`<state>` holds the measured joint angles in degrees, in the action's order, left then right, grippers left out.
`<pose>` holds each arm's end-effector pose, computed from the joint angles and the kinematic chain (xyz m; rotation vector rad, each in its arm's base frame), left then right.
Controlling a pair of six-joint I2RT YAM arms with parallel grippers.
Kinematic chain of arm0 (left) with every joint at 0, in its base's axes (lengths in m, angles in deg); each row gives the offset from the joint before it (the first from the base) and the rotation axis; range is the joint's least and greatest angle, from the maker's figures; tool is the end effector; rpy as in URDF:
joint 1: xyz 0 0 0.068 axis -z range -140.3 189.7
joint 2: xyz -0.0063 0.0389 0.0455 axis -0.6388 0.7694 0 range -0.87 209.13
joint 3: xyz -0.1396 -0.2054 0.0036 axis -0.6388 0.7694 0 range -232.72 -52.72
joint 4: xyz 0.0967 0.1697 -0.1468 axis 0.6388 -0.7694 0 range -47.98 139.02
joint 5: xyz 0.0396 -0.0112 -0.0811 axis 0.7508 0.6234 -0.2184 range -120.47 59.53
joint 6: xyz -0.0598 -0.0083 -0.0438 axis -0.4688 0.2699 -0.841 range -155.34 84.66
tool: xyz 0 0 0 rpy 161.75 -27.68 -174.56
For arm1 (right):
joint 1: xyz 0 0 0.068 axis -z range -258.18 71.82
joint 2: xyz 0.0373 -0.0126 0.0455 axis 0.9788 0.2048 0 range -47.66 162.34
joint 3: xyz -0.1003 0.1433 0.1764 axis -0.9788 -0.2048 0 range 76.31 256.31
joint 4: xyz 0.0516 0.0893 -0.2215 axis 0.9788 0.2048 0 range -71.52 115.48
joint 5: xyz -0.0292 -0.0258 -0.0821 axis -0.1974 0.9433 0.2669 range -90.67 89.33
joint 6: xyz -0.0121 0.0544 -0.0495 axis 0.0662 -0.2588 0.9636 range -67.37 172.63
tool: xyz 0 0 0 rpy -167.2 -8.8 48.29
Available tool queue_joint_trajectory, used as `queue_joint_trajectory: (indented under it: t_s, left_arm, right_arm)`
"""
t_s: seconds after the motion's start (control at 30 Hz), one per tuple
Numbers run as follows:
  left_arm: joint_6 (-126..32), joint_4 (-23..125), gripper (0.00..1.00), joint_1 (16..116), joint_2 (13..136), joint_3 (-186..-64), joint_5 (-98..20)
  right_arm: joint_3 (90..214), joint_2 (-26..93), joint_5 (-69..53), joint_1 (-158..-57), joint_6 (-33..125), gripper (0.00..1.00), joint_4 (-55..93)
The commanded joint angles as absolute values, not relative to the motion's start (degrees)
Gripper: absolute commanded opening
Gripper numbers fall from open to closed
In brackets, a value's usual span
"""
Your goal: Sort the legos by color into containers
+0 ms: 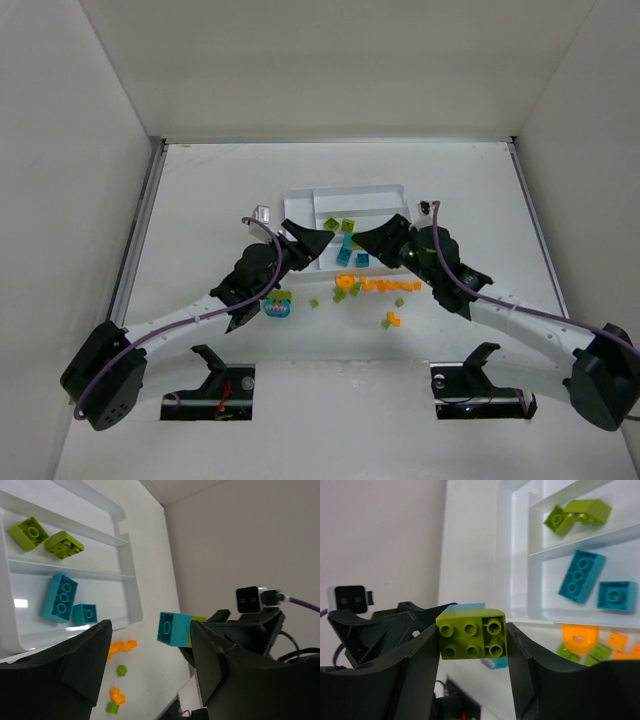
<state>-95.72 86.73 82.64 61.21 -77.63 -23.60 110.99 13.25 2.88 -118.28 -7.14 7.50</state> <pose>0.1964 -0.1725 0.2364 -0.3636 1.6837 -1.2970 0.2054 0.1680 0.2399 0.3884 1.9629 1.1298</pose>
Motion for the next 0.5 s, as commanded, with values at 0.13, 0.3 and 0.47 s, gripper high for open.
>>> queue_joint_trajectory:
  t_s: [0.13,0.3,0.47]
  left_arm:
    - [-102.8,98.3,0.59,83.6,61.8,-76.5,-25.9]
    - [-104.9,101.4,0.57,83.8,62.1,-75.4,-25.9]
    - [-105.4,101.2,0.57,84.0,62.1,-75.3,-25.9]
  right_arm:
    - [107.3,17.6,-4.5,-118.1,-20.3,0.37,-14.6]
    - [104.4,19.7,-5.0,-117.5,-27.2,0.37,-23.0]
    - [103.6,19.8,-4.4,-117.2,-28.9,0.37,-25.2]
